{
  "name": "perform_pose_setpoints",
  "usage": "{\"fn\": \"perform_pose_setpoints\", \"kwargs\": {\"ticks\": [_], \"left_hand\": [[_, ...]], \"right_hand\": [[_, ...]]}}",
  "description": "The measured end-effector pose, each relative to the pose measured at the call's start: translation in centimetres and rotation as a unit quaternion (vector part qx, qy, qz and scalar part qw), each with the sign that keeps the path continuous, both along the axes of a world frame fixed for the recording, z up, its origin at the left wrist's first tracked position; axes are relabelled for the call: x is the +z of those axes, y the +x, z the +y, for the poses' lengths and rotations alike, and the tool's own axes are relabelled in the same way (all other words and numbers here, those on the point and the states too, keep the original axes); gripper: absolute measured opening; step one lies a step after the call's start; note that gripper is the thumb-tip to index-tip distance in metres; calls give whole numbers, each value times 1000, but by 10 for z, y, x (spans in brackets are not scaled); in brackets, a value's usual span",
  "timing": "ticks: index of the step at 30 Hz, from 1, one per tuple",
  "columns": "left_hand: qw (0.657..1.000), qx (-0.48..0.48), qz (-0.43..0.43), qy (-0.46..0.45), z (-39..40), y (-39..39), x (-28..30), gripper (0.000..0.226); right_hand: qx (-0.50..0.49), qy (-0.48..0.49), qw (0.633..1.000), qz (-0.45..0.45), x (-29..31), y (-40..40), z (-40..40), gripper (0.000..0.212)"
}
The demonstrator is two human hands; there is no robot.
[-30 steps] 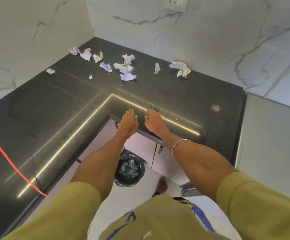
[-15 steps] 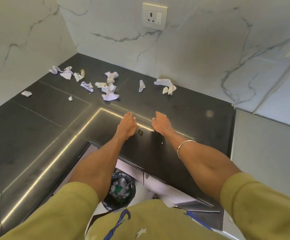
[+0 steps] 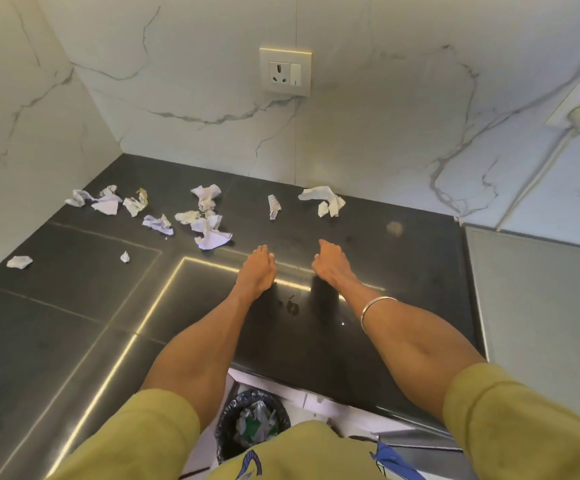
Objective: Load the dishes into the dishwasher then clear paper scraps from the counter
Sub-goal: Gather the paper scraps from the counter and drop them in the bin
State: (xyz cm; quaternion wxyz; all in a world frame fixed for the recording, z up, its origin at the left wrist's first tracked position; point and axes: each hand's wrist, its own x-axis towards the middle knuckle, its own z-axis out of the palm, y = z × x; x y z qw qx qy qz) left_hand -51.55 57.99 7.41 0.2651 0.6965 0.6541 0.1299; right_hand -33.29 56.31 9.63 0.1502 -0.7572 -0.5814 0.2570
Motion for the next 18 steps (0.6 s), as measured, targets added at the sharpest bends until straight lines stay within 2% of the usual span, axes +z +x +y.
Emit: {"fn": "perform_pose_setpoints", "kwargs": {"ticks": [5,10,14,18], "left_hand": [[999,-36,-19,12,31,-17,0,47],[995,-88,-13,55,56,-22,2,35],[994,-94,-8,54,77,-14,5,32],[995,-93,-34,30,104,4,9,34]], "right_hand": [[-55,8,998,0,5,-14,11,40],[-96,19,995,12,4,-25,27,45],[-104,26,994,11,0,-23,44,55],[-113,35,993,4,5,-10,72,54]]}}
